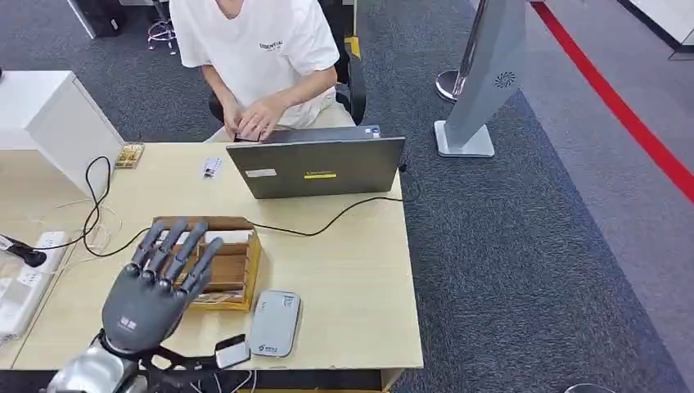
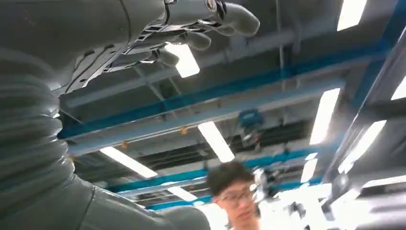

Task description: Pass the card to the sensor for recognition and then transmit it.

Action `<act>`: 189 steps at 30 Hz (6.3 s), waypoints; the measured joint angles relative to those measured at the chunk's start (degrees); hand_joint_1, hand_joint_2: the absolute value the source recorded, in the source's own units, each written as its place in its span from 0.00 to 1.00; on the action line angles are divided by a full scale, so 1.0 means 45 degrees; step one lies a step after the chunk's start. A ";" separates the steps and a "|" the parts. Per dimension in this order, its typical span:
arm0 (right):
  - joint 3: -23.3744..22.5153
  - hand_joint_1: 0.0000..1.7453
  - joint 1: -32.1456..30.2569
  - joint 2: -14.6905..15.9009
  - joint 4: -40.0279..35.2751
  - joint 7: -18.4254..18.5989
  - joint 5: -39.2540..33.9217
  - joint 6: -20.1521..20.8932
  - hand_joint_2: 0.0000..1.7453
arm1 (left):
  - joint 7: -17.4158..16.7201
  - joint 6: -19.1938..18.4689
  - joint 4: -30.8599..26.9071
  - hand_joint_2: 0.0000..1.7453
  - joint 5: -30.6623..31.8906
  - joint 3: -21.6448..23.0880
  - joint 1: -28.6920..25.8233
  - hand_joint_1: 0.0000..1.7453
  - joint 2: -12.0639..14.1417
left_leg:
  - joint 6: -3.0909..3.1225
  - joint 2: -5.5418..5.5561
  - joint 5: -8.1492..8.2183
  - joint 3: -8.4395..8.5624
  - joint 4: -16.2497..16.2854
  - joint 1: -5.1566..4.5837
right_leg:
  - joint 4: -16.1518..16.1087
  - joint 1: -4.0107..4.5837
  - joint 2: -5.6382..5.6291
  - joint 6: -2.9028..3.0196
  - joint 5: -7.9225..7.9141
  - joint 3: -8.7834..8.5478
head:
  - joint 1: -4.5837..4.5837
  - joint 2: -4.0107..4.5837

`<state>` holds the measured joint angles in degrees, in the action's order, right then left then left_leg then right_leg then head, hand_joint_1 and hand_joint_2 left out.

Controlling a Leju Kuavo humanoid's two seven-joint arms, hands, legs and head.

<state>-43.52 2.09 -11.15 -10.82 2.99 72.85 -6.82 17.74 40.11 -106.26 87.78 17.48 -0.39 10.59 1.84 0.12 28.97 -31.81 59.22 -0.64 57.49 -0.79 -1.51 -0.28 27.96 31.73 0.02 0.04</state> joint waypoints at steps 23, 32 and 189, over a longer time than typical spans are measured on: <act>-0.0452 0.00 -0.0149 -0.0019 -0.0005 0.0214 -0.0175 -0.0374 1.00 | -0.6370 -0.4017 0.1976 1.00 -0.0578 0.0443 -0.2390 0.00 0.0614 | -0.0047 0.0061 -0.0033 0.0011 -0.0014 0.0022 | 0.0011 0.0009 0.0068 -0.0006 0.0004 -0.0018 | 0.0015 0.0000; -0.0461 0.00 -0.0174 -0.0019 -0.0005 0.0229 -0.0155 -0.0374 1.00 | -0.6409 -0.4027 0.2762 1.00 -0.0597 0.0554 -0.2155 0.00 0.0769 | -0.0040 0.0062 -0.0028 0.0001 -0.0012 0.0013 | 0.0002 0.0006 0.0069 -0.0007 0.0005 -0.0012 | 0.0015 0.0000; -0.0340 0.00 -0.0177 -0.0019 -0.0005 0.0535 0.0787 -0.0277 1.00 | -0.6880 -0.6936 0.4141 1.00 -0.0053 0.1900 0.1024 0.00 0.1071 | -0.0045 0.0084 -0.0034 0.0004 -0.0009 0.0019 | 0.0006 0.0008 0.0090 -0.0007 0.0002 -0.0017 | 0.0019 0.0000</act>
<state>-45.05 1.30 -11.23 -10.84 5.40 76.39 -8.07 -13.22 8.89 -87.62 87.54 26.03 4.22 15.41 1.64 0.50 28.81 -31.79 59.18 -0.56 57.51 -0.75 -1.10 -0.31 27.96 31.66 0.11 0.04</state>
